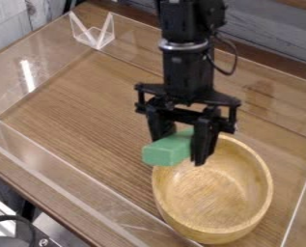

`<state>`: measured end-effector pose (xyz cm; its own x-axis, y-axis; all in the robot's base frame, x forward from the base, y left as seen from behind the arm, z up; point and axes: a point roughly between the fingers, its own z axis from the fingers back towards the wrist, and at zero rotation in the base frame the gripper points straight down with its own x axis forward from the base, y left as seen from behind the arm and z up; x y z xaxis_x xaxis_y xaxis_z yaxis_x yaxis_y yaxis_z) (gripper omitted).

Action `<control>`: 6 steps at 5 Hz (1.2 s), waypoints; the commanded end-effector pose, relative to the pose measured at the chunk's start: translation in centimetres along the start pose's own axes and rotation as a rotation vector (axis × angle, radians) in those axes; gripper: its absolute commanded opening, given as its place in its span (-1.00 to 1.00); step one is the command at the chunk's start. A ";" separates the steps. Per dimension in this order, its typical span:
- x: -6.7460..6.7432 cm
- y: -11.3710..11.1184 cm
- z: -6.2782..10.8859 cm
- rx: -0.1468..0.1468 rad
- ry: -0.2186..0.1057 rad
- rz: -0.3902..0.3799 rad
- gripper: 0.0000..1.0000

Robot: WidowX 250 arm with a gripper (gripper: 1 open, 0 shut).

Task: Put the green block in the brown bowl

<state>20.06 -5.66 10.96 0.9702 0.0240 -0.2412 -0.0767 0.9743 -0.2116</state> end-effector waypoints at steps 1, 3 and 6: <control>0.4 -0.7 1.9 -0.012 -0.076 -0.022 -1.00; 0.4 -1.2 2.3 -0.016 -0.094 -0.034 -1.00; 0.4 -1.7 2.0 -0.015 -0.124 -0.048 -1.00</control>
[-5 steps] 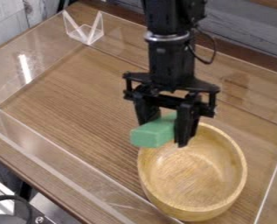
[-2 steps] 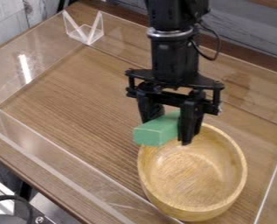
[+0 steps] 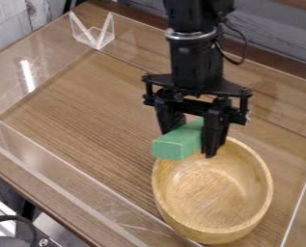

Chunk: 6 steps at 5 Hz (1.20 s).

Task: Put the green block in the brown bowl

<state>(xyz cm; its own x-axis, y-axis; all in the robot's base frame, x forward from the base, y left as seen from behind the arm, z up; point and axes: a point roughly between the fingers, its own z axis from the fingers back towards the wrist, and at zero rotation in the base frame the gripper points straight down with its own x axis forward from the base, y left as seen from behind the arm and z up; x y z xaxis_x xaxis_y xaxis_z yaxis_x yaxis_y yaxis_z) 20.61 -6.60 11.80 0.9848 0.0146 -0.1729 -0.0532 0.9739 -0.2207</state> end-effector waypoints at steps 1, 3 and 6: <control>0.2 -0.8 0.9 -0.007 -0.071 -0.031 -1.00; 0.4 -1.2 -0.1 0.003 -0.096 -0.045 -1.00; 0.9 -1.9 -2.2 0.005 -0.112 -0.064 -1.00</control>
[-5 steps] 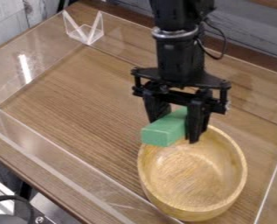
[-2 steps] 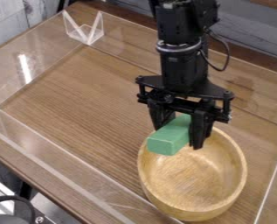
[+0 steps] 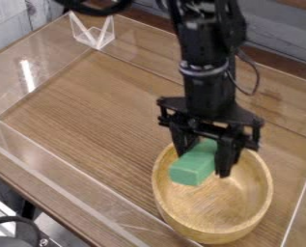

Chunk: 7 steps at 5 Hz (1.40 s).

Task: Put the green block in the brown bowl

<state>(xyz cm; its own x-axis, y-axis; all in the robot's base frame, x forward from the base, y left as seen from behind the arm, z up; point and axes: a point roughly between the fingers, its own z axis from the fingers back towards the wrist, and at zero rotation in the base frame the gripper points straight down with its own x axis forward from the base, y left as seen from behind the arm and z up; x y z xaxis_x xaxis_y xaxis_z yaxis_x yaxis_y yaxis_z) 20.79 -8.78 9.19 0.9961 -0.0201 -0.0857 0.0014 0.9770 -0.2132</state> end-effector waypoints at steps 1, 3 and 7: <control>0.5 -0.8 -0.3 -0.007 -0.037 -0.019 -1.00; 0.4 -0.8 -1.2 -0.009 -0.035 -0.026 1.00; 0.7 0.4 0.3 -0.017 -0.028 -0.020 1.00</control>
<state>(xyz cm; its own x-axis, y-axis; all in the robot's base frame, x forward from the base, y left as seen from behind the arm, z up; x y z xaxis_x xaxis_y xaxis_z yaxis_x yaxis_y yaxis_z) 20.56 -8.24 7.85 0.9924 -0.0373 -0.1176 0.0110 0.9760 -0.2173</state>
